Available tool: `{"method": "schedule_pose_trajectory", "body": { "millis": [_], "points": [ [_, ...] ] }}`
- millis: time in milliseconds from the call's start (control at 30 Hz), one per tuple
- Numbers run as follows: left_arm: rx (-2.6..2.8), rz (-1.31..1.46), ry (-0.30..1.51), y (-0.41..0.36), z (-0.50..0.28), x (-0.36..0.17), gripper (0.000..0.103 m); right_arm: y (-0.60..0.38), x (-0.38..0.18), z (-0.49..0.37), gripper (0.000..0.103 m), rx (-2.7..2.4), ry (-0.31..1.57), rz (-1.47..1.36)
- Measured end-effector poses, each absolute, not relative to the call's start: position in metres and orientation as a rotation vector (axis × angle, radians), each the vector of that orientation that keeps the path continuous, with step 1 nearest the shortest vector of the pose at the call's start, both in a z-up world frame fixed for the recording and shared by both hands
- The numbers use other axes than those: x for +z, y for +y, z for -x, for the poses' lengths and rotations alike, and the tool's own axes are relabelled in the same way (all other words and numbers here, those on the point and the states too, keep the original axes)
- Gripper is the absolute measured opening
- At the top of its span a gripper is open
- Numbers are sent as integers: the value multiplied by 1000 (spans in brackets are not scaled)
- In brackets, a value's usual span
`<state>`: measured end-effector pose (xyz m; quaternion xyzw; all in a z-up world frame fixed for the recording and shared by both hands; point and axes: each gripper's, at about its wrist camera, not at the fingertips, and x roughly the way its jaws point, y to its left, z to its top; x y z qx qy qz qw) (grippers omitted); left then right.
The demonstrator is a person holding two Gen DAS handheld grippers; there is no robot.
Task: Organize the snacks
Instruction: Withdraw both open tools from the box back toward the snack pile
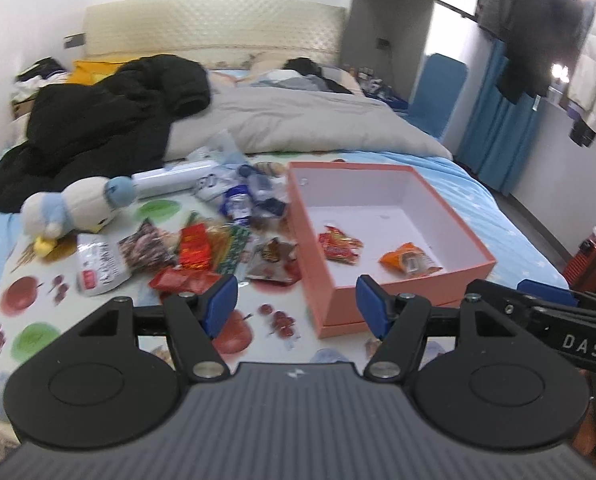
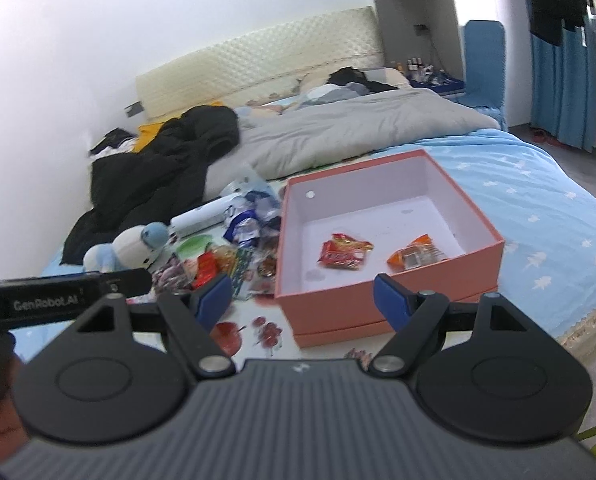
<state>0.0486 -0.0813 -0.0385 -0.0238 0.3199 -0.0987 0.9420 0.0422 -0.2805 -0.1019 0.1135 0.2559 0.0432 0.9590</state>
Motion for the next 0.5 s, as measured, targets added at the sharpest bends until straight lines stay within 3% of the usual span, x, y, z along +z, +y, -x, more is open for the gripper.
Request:
{"method": "schedule_pose_trajectory", "body": {
  "millis": [500],
  "points": [
    [-69,91,646,-35,-25,-66,70,-229,-125,-28,79,253,514,-169]
  ]
}}
